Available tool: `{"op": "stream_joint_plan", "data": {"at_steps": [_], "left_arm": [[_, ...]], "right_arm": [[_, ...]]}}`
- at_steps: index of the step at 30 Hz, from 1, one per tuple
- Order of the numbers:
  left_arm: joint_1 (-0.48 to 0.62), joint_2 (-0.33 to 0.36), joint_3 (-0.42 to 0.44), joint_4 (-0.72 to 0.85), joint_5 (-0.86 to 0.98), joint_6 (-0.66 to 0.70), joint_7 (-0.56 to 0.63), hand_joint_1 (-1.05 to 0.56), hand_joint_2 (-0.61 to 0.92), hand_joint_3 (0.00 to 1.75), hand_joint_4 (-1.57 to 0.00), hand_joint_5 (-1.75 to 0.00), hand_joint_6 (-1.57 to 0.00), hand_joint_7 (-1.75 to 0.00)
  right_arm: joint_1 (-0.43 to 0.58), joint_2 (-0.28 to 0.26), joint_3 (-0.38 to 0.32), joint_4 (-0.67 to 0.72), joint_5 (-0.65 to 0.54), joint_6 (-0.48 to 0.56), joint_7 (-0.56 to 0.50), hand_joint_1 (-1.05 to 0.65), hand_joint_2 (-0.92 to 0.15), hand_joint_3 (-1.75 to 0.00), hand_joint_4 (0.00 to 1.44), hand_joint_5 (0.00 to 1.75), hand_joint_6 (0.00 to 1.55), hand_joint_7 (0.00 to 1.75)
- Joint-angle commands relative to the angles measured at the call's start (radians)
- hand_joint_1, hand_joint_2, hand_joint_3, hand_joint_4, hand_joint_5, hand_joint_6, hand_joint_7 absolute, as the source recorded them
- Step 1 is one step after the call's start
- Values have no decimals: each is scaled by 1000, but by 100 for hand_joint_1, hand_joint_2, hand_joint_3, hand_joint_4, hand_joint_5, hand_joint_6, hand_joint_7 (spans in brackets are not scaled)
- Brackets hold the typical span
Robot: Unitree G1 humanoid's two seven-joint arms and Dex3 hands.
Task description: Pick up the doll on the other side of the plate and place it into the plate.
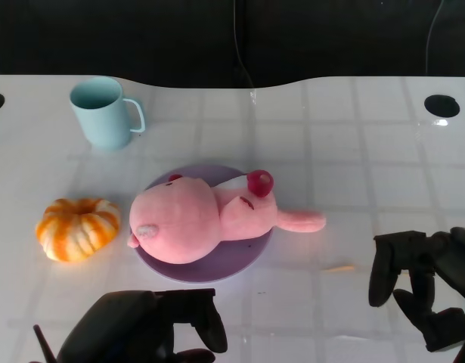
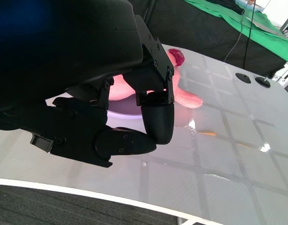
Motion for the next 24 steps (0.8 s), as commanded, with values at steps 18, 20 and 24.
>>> {"op": "stream_joint_plan", "data": {"at_steps": [18,20,24], "left_arm": [[11,24,37,48,-31,-47,12,-29,92,33,-65,-161,-65,-121],[12,26,42,50,-36,-52,11,-30,92,33,-65,-162,-65,-121],[9,29,49,66,-50,-80,14,-29,92,33,-64,-162,-64,-120]], "right_arm": [[-51,-12,59,126,-88,2,-29,1,-31,-130,88,175,83,139],[-54,-10,64,124,-94,9,-29,0,-31,-129,88,174,83,139],[-57,-8,72,124,-101,8,-34,1,-30,-129,89,175,84,139]]}}
